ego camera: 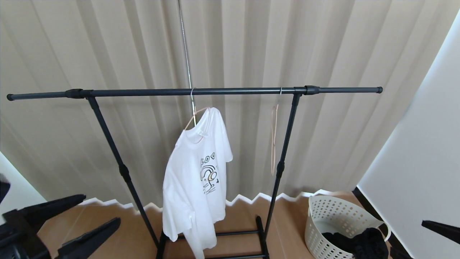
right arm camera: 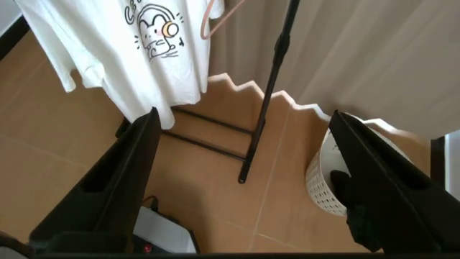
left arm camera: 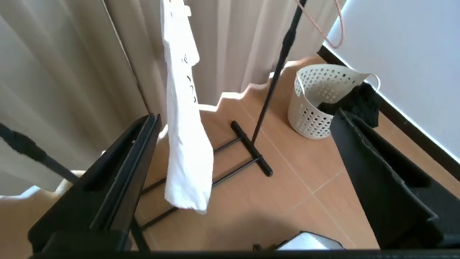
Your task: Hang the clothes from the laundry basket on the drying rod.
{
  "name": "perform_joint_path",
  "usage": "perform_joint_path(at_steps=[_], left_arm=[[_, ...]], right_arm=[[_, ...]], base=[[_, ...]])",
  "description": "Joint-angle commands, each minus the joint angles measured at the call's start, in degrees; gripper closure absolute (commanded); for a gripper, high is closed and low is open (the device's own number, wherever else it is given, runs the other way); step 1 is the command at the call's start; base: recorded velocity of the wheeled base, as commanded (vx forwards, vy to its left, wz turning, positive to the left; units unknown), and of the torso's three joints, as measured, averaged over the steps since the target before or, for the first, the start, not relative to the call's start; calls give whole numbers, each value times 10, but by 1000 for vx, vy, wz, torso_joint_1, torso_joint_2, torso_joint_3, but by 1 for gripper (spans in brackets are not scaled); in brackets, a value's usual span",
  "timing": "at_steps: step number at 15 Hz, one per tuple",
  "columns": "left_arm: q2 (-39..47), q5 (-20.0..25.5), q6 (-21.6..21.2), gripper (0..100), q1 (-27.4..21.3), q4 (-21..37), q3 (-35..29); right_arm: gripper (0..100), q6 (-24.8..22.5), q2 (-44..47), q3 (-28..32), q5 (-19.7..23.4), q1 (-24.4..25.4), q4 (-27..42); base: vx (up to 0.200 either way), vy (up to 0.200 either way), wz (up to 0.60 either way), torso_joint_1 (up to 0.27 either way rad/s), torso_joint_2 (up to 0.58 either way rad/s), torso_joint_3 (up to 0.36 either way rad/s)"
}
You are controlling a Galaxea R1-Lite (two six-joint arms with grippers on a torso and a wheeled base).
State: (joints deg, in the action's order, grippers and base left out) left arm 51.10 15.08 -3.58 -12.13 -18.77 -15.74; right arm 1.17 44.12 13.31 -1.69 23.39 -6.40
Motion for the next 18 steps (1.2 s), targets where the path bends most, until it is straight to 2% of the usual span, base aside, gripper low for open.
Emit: perform_joint_path(at_steps=[1, 4, 6, 8, 11, 14, 15, 18], left_arm=[[-124, -49, -2, 0, 0, 3, 113], [-195, -53, 23, 0, 1, 8, 157], [-269, -49, 24, 0, -1, 101, 157], [-319, -50, 25, 0, -2, 176, 157], [-353, -82, 24, 0, 40, 182, 157], [-424, -84, 24, 0, 84, 182, 157], [-446, -84, 24, 0, 103, 182, 157], [-511, -86, 24, 0, 117, 182, 157]], right_arm=[[0, -1, -99, -70, -3, 3, 2], [0, -2, -116, -95, -3, 0, 10], [0, -3, -148, -131, -4, -1, 12], [0, -1, -170, -133, -5, -11, 20], [0, -4, -197, -133, -6, -73, 21], [0, -13, -228, -133, -6, -163, 22], [0, -21, -240, -133, -6, -208, 23], [0, -23, -268, -133, -5, -273, 24]], base=[[0, 0, 0, 0, 0, 0], [0, 0, 0, 0, 0, 0], [0, 0, 0, 0, 0, 0], [0, 0, 0, 0, 0, 0], [0, 0, 0, 0, 0, 0], [0, 0, 0, 0, 0, 0], [0, 0, 0, 0, 0, 0], [0, 0, 0, 0, 0, 0]])
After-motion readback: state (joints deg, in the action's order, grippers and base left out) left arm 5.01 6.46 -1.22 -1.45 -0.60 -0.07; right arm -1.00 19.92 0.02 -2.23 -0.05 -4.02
